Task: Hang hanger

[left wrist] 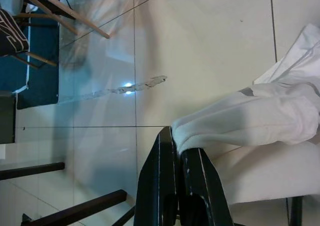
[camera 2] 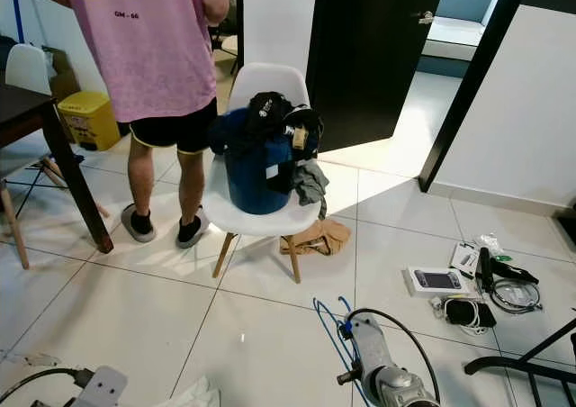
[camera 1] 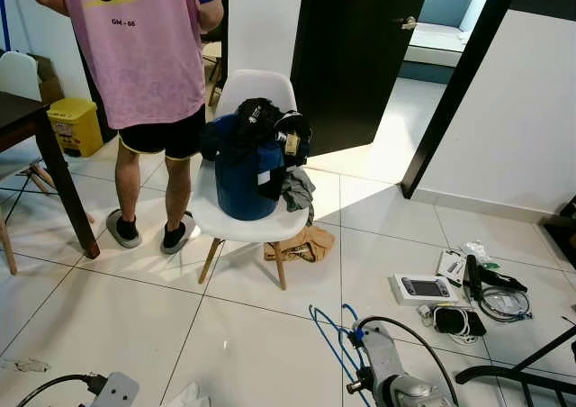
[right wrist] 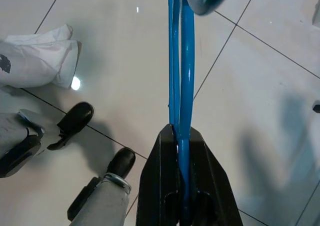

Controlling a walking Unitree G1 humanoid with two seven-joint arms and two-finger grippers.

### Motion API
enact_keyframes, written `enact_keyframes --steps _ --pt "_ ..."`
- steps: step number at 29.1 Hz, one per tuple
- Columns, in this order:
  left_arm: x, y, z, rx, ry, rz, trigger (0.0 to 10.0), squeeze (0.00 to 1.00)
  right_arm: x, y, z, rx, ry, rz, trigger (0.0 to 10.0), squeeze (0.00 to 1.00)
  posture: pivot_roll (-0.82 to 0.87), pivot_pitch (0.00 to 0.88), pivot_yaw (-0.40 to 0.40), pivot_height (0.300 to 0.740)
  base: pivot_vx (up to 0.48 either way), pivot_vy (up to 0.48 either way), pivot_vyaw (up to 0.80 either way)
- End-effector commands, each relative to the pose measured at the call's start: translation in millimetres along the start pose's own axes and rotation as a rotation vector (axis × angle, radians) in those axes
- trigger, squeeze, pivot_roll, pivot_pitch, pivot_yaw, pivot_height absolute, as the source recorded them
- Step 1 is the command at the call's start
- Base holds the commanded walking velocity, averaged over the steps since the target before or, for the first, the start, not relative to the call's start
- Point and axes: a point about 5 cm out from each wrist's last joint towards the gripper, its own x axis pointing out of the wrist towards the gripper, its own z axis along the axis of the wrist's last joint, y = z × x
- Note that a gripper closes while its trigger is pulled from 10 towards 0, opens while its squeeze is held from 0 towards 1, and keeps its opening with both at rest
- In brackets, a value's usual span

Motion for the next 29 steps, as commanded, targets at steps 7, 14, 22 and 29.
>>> enact_keyframes --steps 7,14,22,29 --pt "0.1 1.2 -1.1 0.012 -0.003 -0.006 10.0 0.00 -0.5 -2.0 0.1 -0.007 0.003 -0.003 10.0 0.00 0.31 0.000 -0.147 0.740 0.000 0.000 0.00" --pt "-0.1 -0.1 -0.3 0.012 -0.004 -0.006 10.0 0.00 -0.9 -3.4 -0.2 -0.012 0.006 -0.004 10.0 0.00 0.31 0.000 -0.154 0.740 0.000 0.000 0.00" --pt "0.1 -0.9 0.8 0.011 -0.006 -0.007 10.0 0.00 -1.2 -4.5 0.1 -0.018 0.009 -0.005 10.0 0.00 0.32 0.000 -0.166 0.740 0.000 0.000 0.00" --pt "0.7 -1.1 2.0 0.011 -0.007 -0.008 10.0 0.00 -1.2 -5.0 0.8 -0.022 0.010 -0.004 10.0 0.00 0.33 0.000 -0.173 0.740 0.000 0.000 0.00"
